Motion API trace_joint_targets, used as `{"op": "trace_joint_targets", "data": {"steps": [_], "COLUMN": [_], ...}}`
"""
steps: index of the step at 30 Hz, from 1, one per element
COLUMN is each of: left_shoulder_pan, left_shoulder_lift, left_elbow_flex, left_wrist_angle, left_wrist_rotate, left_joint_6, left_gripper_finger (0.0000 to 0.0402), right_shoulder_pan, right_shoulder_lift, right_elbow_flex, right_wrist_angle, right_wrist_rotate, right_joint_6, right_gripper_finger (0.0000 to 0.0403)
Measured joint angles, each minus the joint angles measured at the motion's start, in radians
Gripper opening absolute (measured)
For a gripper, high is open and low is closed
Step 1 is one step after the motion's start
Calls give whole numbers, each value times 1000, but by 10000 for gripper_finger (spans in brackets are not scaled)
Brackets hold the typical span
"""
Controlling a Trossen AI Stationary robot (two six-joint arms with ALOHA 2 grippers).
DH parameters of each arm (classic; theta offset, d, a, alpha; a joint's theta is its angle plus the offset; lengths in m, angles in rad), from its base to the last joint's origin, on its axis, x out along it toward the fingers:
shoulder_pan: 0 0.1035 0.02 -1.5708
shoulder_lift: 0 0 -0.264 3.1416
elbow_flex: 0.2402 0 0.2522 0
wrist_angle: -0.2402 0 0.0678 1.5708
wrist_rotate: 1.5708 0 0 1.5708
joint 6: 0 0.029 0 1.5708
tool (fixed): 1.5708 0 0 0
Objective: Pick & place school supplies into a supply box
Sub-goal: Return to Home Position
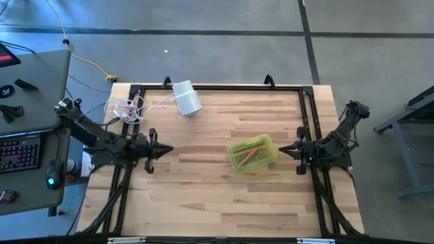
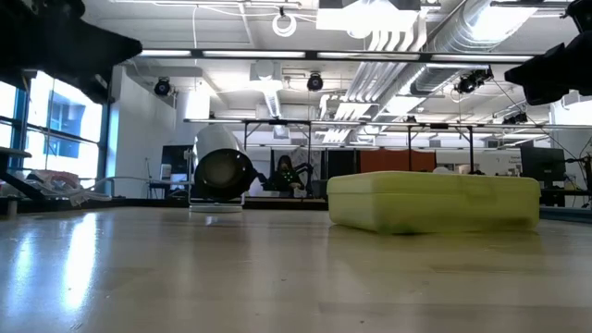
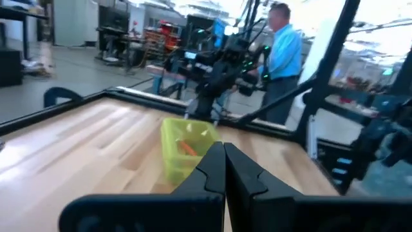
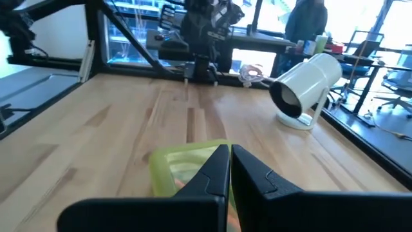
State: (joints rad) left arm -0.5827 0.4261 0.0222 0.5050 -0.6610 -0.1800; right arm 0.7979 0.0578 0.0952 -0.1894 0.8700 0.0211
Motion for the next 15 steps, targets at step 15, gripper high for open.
{"op": "trace_joint_targets", "data": {"steps": [15], "left_shoulder_pan": [0], "left_shoulder_lift": [2], "left_elbow_flex": [-4], "left_wrist_angle": [-386], "left_wrist_rotate": [5], "left_joint_6": [-165], "left_gripper_finger": [28], "right_shoulder_pan": [0], "right_shoulder_lift": [0], "right_elbow_flex": [0], "right_wrist_angle": [0], "right_wrist_rotate": [-66], "right_joint_6": [3], "right_gripper_finger": [1]}}
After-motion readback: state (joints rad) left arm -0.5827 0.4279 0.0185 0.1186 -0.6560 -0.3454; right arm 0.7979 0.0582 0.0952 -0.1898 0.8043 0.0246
